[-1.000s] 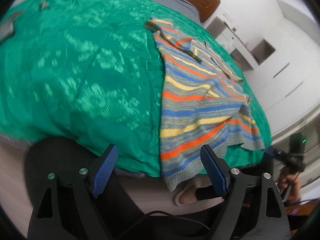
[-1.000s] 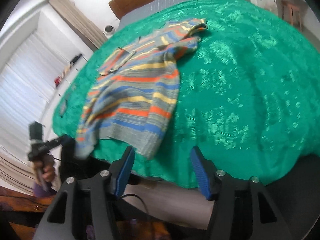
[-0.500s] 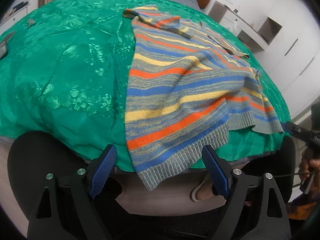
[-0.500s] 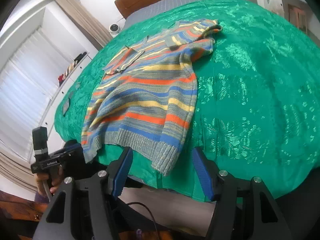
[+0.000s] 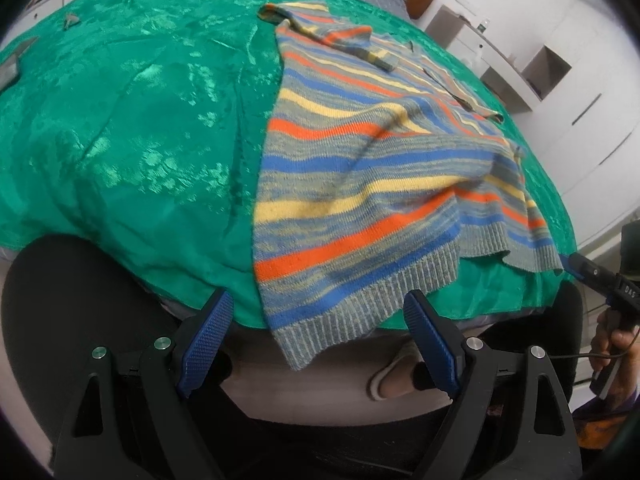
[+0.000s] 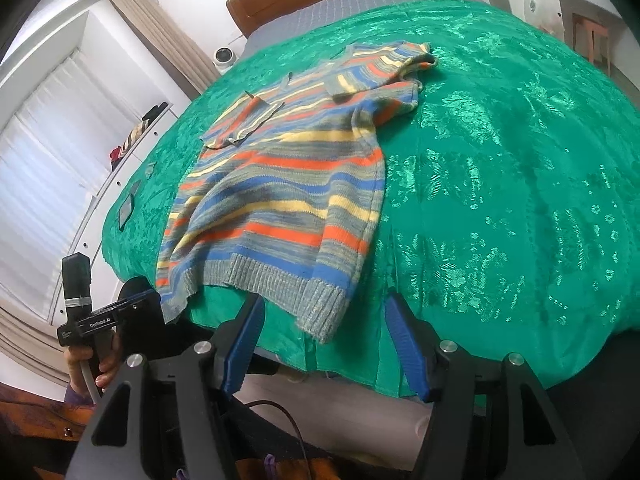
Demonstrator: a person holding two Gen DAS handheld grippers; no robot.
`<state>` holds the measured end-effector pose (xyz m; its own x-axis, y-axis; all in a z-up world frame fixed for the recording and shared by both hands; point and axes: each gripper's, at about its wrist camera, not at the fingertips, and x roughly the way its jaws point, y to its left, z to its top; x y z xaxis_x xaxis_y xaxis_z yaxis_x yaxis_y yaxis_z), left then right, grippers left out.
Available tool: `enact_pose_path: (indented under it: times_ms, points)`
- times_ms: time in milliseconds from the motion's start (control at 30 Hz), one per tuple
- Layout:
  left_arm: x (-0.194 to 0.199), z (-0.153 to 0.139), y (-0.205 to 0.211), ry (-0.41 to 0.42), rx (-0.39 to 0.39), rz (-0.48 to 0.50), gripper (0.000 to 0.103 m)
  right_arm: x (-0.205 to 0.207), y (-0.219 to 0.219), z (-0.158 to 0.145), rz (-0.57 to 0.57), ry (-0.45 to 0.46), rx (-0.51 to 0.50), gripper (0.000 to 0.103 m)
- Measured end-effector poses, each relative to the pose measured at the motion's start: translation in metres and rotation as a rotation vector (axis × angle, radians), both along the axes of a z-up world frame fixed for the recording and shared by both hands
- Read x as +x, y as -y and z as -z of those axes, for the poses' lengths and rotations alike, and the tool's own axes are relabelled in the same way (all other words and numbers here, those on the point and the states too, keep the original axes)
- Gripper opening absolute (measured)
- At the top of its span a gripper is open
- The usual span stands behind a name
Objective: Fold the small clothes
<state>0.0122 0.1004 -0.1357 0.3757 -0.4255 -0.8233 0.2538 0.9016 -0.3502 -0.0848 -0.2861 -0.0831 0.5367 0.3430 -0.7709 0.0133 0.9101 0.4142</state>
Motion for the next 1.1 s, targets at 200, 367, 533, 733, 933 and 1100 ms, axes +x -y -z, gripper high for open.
enact_pose_path:
  times_ms: [200,367,533,733,933,1100]
  points:
    - [-0.002,0.002,0.003,-0.008,-0.041,0.001,0.088,-0.005,0.001,-0.003,-0.008,-0.009,-0.016,0.064]
    - [-0.003,0.004,0.005,-0.029,-0.072,0.009,0.070,-0.005,0.002,0.001,-0.014,-0.011,0.041,0.067]
    - [0.000,0.011,0.005,-0.051,-0.040,-0.004,0.043,0.012,-0.001,0.016,-0.021,-0.022,0.087,0.067]
    - [0.007,0.013,0.000,-0.063,-0.012,-0.036,0.006,0.032,-0.006,0.028,-0.031,-0.057,0.092,0.015]
    - [-0.009,-0.021,-0.009,0.016,0.069,0.021,0.003,-0.005,-0.008,-0.019,-0.070,-0.031,-0.054,0.006]
    - [-0.013,-0.014,-0.003,0.005,0.162,0.076,0.002,-0.035,0.000,-0.018,-0.040,-0.108,-0.119,0.006]
